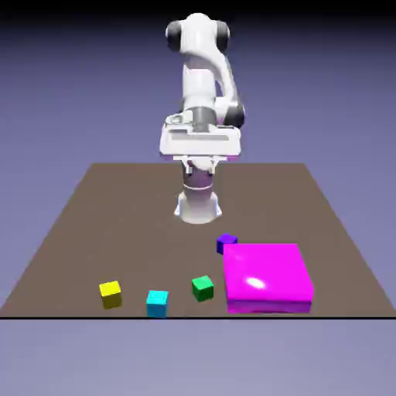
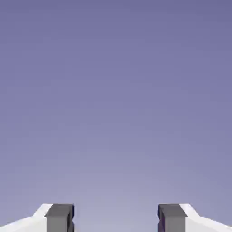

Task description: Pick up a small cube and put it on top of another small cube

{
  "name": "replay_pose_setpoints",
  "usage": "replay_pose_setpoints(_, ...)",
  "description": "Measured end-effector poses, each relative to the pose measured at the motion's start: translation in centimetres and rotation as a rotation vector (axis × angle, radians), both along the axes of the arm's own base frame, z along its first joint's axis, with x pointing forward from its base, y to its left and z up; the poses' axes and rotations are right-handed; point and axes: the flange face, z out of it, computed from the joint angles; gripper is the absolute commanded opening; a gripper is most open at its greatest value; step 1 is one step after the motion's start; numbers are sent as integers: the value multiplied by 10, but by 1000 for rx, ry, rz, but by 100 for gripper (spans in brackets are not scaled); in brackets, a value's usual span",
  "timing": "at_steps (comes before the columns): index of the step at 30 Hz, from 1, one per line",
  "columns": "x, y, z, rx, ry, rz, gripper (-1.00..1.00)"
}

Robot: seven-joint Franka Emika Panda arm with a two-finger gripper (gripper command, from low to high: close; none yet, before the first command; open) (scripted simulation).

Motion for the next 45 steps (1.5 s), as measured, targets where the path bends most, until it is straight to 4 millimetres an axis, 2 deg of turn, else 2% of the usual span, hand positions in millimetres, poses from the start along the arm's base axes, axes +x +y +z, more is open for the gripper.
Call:
replay_pose_setpoints(5,41,-28,-35,-6,182,22,0)
replay_pose_setpoints(10,76,-59,-77,-21,361,51,0)
replay_pose_setpoints(19,118,-120,-161,-66,669,113,0)
replay_pose_setpoints(29,141,-186,-238,-150,984,200,0)
replay_pose_setpoints(35,151,-218,-268,-219,1158,262,0)
replay_pose_setpoints(37,152,-221,-271,-227,1176,270,0)
replay_pose_setpoints(40,132,-229,-335,-227,1176,270,0)
replay_pose_setpoints(41,132,-229,-336,-227,1176,270,-100)
replay_pose_setpoints(43,132,-229,-336,-226,1176,270,-100)
replay_pose_setpoints(45,146,-223,-293,-226,1175,271,-100)
